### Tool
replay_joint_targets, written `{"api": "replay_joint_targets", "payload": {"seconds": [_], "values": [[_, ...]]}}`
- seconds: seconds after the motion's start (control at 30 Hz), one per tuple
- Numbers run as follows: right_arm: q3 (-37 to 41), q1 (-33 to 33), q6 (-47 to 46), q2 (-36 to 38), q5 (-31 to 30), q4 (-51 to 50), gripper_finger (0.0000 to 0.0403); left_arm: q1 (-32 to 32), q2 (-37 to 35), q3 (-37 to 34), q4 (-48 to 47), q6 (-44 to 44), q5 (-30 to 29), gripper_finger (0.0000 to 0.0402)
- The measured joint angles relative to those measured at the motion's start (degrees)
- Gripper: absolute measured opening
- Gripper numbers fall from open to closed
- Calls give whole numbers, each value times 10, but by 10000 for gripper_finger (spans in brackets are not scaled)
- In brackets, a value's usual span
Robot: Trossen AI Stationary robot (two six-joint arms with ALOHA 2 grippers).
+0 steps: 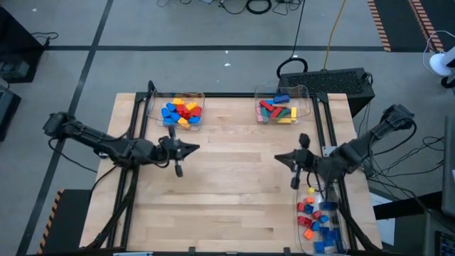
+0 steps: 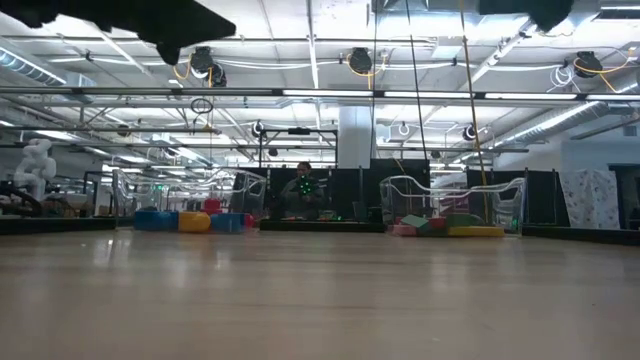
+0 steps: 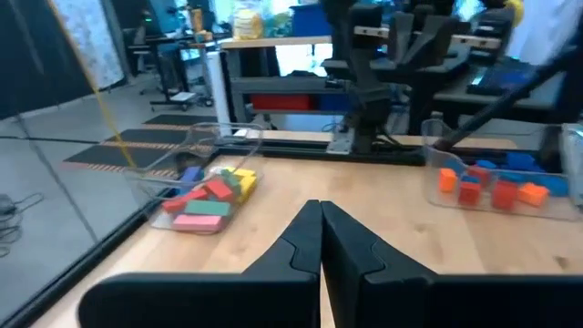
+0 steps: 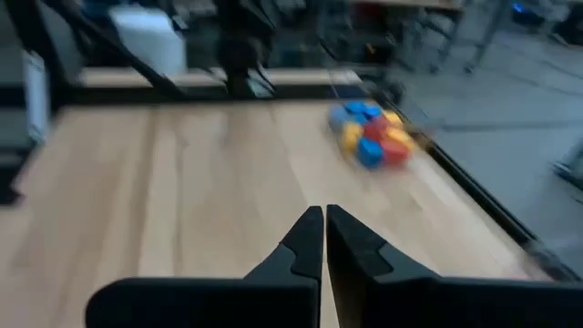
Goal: Sort blocks by size
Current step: Return to Home Position
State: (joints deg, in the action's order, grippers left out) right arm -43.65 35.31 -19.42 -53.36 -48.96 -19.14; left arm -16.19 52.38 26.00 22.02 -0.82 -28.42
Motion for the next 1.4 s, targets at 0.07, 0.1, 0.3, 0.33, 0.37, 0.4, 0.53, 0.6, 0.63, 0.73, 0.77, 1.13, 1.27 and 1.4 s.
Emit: {"api": "replay_joint_targets", "payload": {"seconds": [0.07, 0.1, 0.3, 0.33, 0.37, 0.4, 0.53, 0.6, 0.63, 0.73, 0.77, 1.13, 1.27, 1.4], "values": [[42, -33, 56, 27, 40, 90, 0, 15, -4, -1, -1, 0, 2, 6], [60, -49, 77, 38, 57, 129, 0, 20, -5, -1, 1, 0, 1, 6], [140, -129, 124, 100, 139, 217, 0, 25, -37, -50, 57, -32, 0, 6], [147, -140, 128, 110, 151, 218, 0, 27, -46, -61, 65, -34, 1, 6], [153, -149, 134, 119, 161, 220, 0, 30, -57, -72, 69, -35, 1, 6], [159, -159, 142, 129, 172, 220, 0, 33, -68, -82, 70, -35, 1, 6], [185, -196, 186, 166, 208, 226, 0, 50, -111, -119, 70, -40, 11, 6], [201, -216, 199, 187, 213, 234, 0, 60, -133, -136, 70, -41, 15, 6], [211, -227, 202, 198, 226, 244, 0, 66, -143, -143, 69, -43, 15, 6], [249, -255, 200, 236, 281, 275, 0, 87, -175, -163, 59, -42, 26, 6], [263, -261, 197, 249, 294, 288, 0, 93, -186, -166, 50, -41, 38, 6], [331, -276, 147, 362, 294, 233, 0, 123, -286, -211, -55, 16, 85, 6], [332, -276, 143, 382, 284, 198, 0, 124, -321, -229, -56, 19, 96, 6], [332, -276, 146, 404, 293, 190, 0, 124, -355, -239, -99, 22, 91, 6]]}}
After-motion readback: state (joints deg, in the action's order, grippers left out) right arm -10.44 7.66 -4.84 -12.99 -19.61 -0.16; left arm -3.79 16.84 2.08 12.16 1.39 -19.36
